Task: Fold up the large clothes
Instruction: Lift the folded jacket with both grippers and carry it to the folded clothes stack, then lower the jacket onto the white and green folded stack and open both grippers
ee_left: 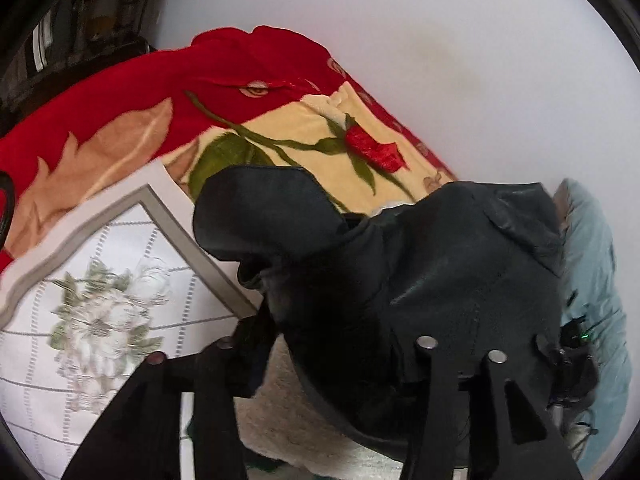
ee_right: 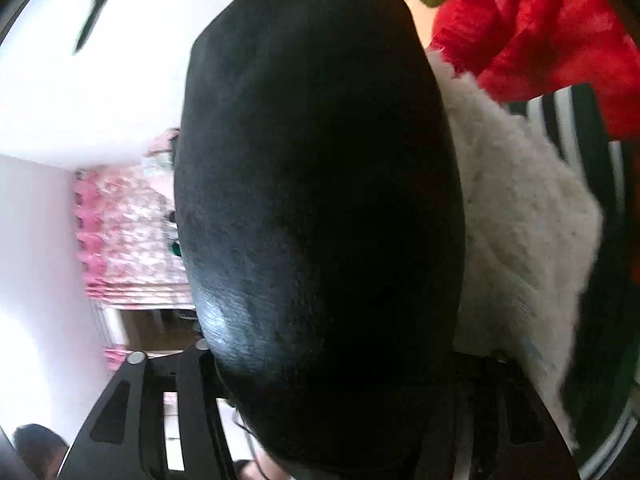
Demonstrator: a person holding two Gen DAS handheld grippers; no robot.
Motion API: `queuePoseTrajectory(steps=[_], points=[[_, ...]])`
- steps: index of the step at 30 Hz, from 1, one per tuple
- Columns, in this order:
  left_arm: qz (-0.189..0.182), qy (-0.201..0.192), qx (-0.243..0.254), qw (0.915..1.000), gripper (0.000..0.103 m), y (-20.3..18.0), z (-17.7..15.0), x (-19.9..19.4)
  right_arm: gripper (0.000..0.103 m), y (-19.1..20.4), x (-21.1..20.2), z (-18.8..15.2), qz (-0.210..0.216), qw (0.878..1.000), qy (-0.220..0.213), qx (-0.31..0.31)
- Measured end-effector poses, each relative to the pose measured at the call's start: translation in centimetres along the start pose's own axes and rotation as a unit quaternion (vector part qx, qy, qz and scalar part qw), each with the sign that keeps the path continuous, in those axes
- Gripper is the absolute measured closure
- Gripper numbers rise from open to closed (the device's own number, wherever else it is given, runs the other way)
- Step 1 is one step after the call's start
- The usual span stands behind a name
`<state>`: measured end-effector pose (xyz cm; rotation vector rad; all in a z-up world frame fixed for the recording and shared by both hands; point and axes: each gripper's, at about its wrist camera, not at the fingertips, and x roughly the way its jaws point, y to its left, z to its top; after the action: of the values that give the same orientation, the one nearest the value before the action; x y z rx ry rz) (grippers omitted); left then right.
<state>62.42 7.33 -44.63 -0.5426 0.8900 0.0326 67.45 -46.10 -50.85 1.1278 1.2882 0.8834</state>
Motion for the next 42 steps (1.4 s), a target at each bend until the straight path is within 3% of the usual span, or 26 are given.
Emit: queuePoseTrajectory(steps=[1, 2, 3, 4, 5, 6, 9, 10, 11, 13, 15, 16, 17, 19, 21, 24, 34, 40, 42], points=[[0.014, 0.000, 0.016, 0.9998, 0.046, -0.4, 0.2, -0.6, 0.033, 0.8, -0.5, -0.8, -0.042, 0.999, -0.003, -0.011], [0.022, -0.001, 0.026, 0.9994, 0.034, -0.7, 0.3, -0.7, 0.027, 1.6, -0.6, -0.8, -0.068, 0.997, -0.013, -0.019], [0.033, -0.002, 0.039, 0.9987, 0.013, -0.9, 0.4, -1.0, 0.017, 3.0, 0.0, -0.7, -0.099, 0.995, -0.020, -0.028], [0.043, -0.003, 0.051, 0.9977, 0.006, -1.3, 0.5, -1.6, 0.009, 4.3, -0.5, -1.9, -0.167, 0.984, -0.035, -0.050], [0.052, -0.005, 0.061, 0.9967, 0.003, -1.5, 0.5, -2.1, 0.000, 4.9, -0.8, -2.6, -0.185, 0.980, -0.047, -0.057], [0.061, -0.007, 0.069, 0.9958, 0.003, -1.7, 0.6, -2.6, 0.000, 5.8, -1.0, -3.4, -0.217, 0.972, -0.060, -0.064], [0.108, -0.018, 0.115, 0.9874, 0.003, -3.3, 0.6, -4.7, 0.000, 8.9, -1.3, -7.1, -0.359, 0.922, -0.102, -0.106], [0.117, -0.023, 0.130, 0.9843, 0.003, -3.9, 0.4, -5.4, 0.000, 10.2, -1.0, -8.9, -0.435, 0.884, -0.117, -0.125], [0.128, -0.028, 0.148, 0.9803, 0.003, -4.4, 0.2, -6.1, 0.000, 12.1, 1.5, -10.7, -0.478, 0.858, -0.129, -0.136], [0.158, -0.037, 0.187, 0.9687, 0.003, -5.8, -0.5, -7.8, 0.000, 13.4, 1.9, -12.5, -0.543, 0.814, -0.148, -0.144], [0.173, -0.037, 0.217, 0.9599, 0.003, -7.0, -1.5, -9.5, 0.000, 13.9, 2.5, -14.2, -0.580, 0.785, -0.166, -0.140], [0.179, -0.035, 0.233, 0.9553, 0.002, -7.7, -2.1, -10.5, 0.000, 14.9, 2.6, -15.1, -0.589, 0.777, -0.176, -0.135], [0.179, -0.032, 0.244, 0.9527, 0.002, -8.2, -2.5, -11.3, 0.000, 13.7, 2.1, -17.4, -0.594, 0.772, -0.183, -0.133], [0.175, -0.028, 0.272, 0.9458, 0.002, -9.5, -4.0, -14.1, 0.000, 15.7, 2.3, -20.3, -0.610, 0.756, -0.202, -0.125], [0.161, -0.024, 0.293, 0.9422, 0.002, -10.6, -5.1, -16.8, 0.000, 16.1, 0.8, -22.4, -0.616, 0.749, -0.216, -0.117], [0.142, -0.024, 0.312, 0.9391, 0.002, -11.5, -6.7, -21.6, 0.000, 23.2, 1.7, -26.5, -0.622, 0.738, -0.240, -0.103], [0.098, -0.048, 0.303, 0.9466, 0.003, -13.3, -9.5, -38.6, 0.000, 40.6, -2.2, -44.7, -0.632, 0.698, -0.316, -0.115], [0.088, -0.070, 0.286, 0.9514, 0.003, -13.8, -11.4, -47.7, 0.000, 47.8, -4.0, -53.7, -0.620, 0.696, -0.334, -0.138], [0.091, -0.078, 0.287, 0.9504, 0.002, -14.0, -11.8, -49.9, 0.000, 50.0, -4.7, -56.6, -0.620, 0.690, -0.339, -0.153]])
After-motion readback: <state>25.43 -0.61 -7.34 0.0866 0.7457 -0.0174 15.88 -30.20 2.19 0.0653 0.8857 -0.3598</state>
